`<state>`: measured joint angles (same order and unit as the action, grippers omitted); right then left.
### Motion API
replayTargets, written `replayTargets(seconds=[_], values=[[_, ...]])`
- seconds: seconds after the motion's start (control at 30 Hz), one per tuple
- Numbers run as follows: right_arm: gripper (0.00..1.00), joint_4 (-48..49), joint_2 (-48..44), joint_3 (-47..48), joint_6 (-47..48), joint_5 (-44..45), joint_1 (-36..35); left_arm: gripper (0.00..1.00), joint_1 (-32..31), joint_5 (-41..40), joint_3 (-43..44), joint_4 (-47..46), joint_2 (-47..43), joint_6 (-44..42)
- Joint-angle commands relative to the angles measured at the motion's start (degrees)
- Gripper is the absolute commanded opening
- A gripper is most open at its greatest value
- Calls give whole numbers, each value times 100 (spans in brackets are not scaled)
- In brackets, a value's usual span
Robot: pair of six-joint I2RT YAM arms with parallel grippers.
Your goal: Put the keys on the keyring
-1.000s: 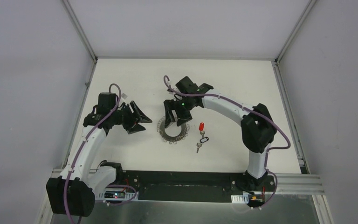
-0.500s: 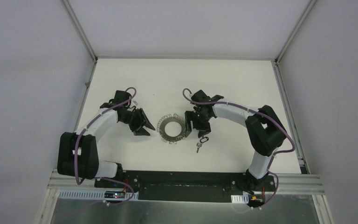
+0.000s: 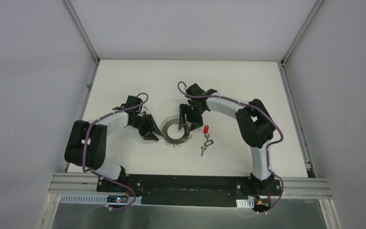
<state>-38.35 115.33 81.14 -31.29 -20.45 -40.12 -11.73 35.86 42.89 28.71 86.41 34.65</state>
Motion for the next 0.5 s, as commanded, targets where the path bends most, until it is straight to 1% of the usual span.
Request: replayTargets(seconds=[0.0,0.13,0.3,0.37,0.47], values=[[66,-106,425,591,224,133,-20,38,-136,4,-273,-699,209,279],[66,-369,568,995,415,250,-16,34,-368,131,-546,-1095,275,577],[68,-410,444,1092,592,293,-16,28,-843,251,-940,-1679,73,1053],[71,-415,331,1040,614,334,-14,25,-937,204,-1060,-1738,-108,1118],[77,-384,4,811,604,460,-22,26,-946,-80,-1216,-1595,-564,1087]])
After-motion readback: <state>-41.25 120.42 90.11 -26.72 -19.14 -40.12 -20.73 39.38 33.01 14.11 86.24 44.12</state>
